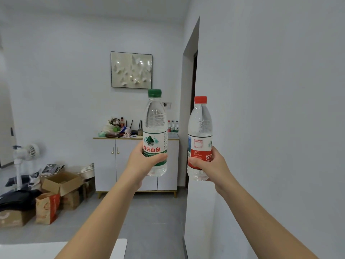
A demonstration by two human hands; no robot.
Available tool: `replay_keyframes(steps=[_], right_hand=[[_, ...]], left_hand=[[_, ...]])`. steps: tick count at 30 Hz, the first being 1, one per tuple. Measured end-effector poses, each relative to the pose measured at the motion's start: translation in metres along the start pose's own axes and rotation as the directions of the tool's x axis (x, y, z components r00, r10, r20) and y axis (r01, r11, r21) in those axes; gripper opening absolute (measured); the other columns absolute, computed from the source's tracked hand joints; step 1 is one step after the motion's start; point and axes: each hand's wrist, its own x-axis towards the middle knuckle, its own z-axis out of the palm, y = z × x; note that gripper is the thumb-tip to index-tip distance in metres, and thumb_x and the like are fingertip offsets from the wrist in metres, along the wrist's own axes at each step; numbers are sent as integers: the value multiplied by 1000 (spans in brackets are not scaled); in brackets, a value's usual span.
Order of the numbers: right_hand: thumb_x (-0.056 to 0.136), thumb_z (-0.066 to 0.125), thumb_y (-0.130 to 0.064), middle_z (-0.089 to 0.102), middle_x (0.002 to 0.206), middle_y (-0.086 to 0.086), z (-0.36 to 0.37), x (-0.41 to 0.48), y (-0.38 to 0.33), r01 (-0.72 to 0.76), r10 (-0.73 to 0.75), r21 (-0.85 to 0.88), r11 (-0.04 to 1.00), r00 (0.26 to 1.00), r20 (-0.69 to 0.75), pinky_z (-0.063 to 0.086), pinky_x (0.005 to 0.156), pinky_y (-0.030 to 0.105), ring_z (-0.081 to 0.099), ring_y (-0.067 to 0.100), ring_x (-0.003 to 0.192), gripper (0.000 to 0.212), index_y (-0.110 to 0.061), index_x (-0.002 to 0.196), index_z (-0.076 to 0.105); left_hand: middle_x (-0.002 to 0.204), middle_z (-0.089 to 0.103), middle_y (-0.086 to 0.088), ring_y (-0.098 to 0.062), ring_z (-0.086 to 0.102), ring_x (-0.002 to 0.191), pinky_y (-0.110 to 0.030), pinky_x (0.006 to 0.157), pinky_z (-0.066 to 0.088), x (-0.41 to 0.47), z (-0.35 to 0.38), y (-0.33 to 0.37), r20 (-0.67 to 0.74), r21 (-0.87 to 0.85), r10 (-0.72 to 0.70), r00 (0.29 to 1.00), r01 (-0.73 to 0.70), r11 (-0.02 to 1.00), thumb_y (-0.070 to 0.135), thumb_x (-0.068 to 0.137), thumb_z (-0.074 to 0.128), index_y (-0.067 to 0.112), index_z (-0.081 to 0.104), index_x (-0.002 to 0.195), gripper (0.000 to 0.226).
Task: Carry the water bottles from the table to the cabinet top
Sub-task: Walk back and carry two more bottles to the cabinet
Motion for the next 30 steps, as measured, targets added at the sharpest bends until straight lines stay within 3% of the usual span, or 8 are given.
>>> replay_keyframes(steps=[6, 17, 22, 27, 30], right_hand=[[75, 82, -14, 69, 108, -4, 5, 43, 27, -46, 46, 18, 999, 999, -14, 55, 76, 29, 67, 15, 97, 53, -25, 121, 58], [74, 82, -8, 68, 105, -8, 6, 187, 97, -52, 52, 85, 995, 999, 0, 52, 69, 24, 65, 9, 93, 47, -35, 103, 56], [72, 83, -6, 68, 112, -3, 10, 262, 122, -46, 45, 92, 995, 999, 13, 56, 84, 36, 65, 16, 102, 60, -24, 122, 56], [71, 84, -9, 68, 110, -6, 25, 320, 150, -55, 53, 106, 993, 998, 26, 57, 80, 32, 65, 14, 100, 60, -27, 121, 55], [73, 81, -4, 68, 104, -7, 36, 350, 165, -61, 59, 130, 990, 998, 16, 53, 68, 20, 66, 9, 93, 55, -29, 114, 56]], left_hand=[[108, 68, 3, -20, 63, 102, -45, 89, 52, 40, 6, -20, -17, 2, -6, 1000, 6, 1000, 9, 75, 80, 27, 58, 112, 46], [105, 71, 1, -20, 66, 98, -36, 79, 53, 176, 44, -95, -66, -85, -62, 996, 56, 995, 4, 73, 79, 26, 61, 107, 45], [102, 72, 2, -18, 67, 97, -30, 76, 53, 241, 61, -121, -108, -65, -21, 994, 14, 998, 1, 71, 80, 28, 60, 103, 47], [97, 72, 6, -14, 67, 93, -25, 70, 51, 291, 66, -145, -138, -39, -2, 990, -3, 999, 1, 71, 80, 30, 59, 100, 47], [95, 72, 8, -12, 67, 91, -23, 68, 50, 323, 65, -161, -154, -48, -12, 988, 5, 999, 1, 71, 80, 31, 59, 99, 46]])
